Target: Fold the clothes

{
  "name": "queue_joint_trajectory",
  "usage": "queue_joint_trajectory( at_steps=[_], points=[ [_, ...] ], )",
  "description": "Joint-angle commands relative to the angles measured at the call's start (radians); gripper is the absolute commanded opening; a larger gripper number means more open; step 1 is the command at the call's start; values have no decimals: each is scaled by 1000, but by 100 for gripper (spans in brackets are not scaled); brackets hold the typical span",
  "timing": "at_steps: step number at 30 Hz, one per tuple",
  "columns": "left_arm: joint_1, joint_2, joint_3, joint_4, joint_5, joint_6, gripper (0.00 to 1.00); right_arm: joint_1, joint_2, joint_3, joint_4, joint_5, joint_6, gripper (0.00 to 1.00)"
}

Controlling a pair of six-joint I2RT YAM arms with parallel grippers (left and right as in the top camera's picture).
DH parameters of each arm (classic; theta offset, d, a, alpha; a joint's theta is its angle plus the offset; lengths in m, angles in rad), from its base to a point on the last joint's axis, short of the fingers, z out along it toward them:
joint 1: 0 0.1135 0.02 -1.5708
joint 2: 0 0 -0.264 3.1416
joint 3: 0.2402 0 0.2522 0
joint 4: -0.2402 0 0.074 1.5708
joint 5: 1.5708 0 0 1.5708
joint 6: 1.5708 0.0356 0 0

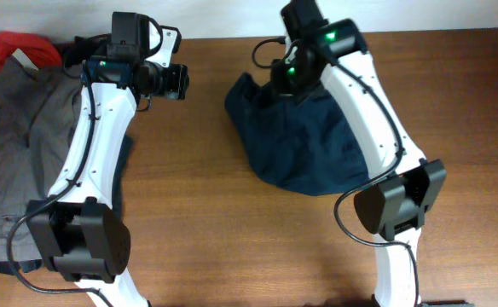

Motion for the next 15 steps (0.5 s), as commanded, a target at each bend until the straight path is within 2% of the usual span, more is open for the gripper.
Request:
queue_joint_trajectory(
  at_steps=[1, 7, 15],
  points=[
    [3, -29, -8, 2, -27, -5, 60, -67, -1, 17, -55, -2, -14, 4],
    [3, -29, -8, 3, -34, -4, 60, -116, -1, 0, -79, -59, -104, 4],
    [2, -29, -8, -26, 2, -6, 59, -44, -1, -1, -104, -80, -316, 4]
  ],
)
